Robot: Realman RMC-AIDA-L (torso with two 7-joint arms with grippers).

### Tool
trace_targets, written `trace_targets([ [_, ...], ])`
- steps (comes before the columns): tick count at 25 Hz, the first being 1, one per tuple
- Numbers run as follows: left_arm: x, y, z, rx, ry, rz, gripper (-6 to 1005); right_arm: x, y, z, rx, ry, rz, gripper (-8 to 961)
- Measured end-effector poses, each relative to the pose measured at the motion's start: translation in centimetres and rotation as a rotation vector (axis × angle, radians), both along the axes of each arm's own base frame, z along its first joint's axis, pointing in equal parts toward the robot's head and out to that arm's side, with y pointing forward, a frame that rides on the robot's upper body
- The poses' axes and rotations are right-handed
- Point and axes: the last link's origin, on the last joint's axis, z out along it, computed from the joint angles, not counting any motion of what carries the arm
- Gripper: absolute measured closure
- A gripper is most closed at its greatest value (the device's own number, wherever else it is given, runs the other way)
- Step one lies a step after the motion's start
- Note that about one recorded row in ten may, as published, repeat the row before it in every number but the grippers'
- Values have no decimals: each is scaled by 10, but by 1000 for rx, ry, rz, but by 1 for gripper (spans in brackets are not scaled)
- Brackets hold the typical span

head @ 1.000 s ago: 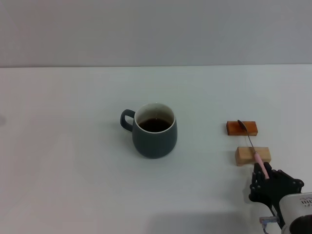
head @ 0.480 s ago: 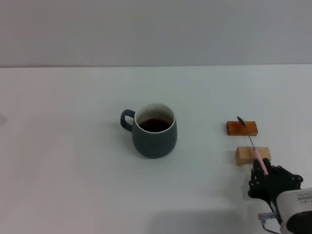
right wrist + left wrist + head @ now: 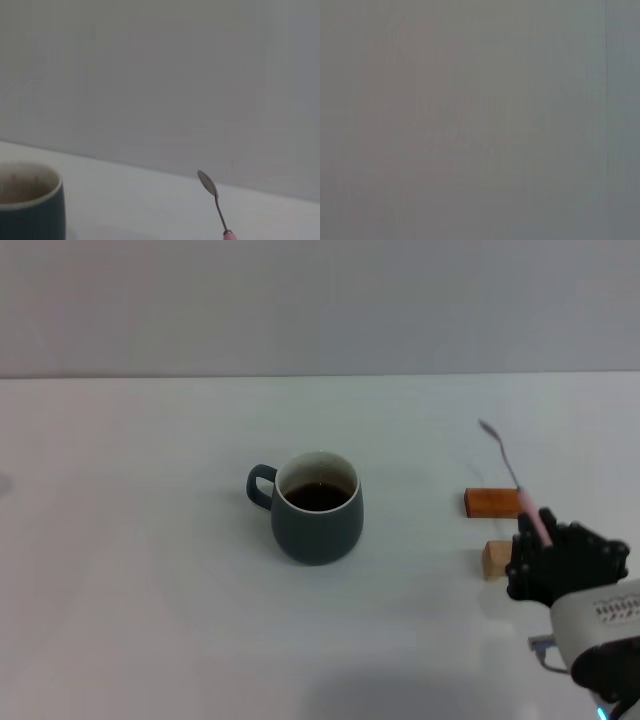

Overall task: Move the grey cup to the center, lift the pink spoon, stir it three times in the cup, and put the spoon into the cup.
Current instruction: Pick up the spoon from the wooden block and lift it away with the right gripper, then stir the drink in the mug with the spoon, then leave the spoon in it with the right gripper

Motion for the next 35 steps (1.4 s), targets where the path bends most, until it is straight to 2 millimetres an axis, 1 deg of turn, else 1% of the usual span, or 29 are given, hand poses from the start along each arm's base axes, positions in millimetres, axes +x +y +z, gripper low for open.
trace_targets([
  [5, 0, 1, 1, 0, 0, -1, 995, -23, 4, 19, -5, -25, 40, 827],
  [7, 1, 2, 1, 0, 0, -3, 994, -30, 7, 24, -19, -44, 43, 827],
  [13, 0, 7, 3, -1, -20, 3, 994, -50, 17, 32, -87, -150, 17, 827],
  [19, 0, 9, 4, -1, -26, 12, 994, -72, 27, 42, -128, -225, 35, 827],
  [26, -1, 12, 7, 9, -33, 19, 994, -91, 46, 56, -201, -226, 65, 827],
  [29, -2, 13, 8, 11, -36, 24, 994, -99, 62, 62, -218, -234, 86, 827],
  [35, -4, 14, 11, 18, -48, 34, 994, -108, 73, 64, -239, -238, 110, 827],
])
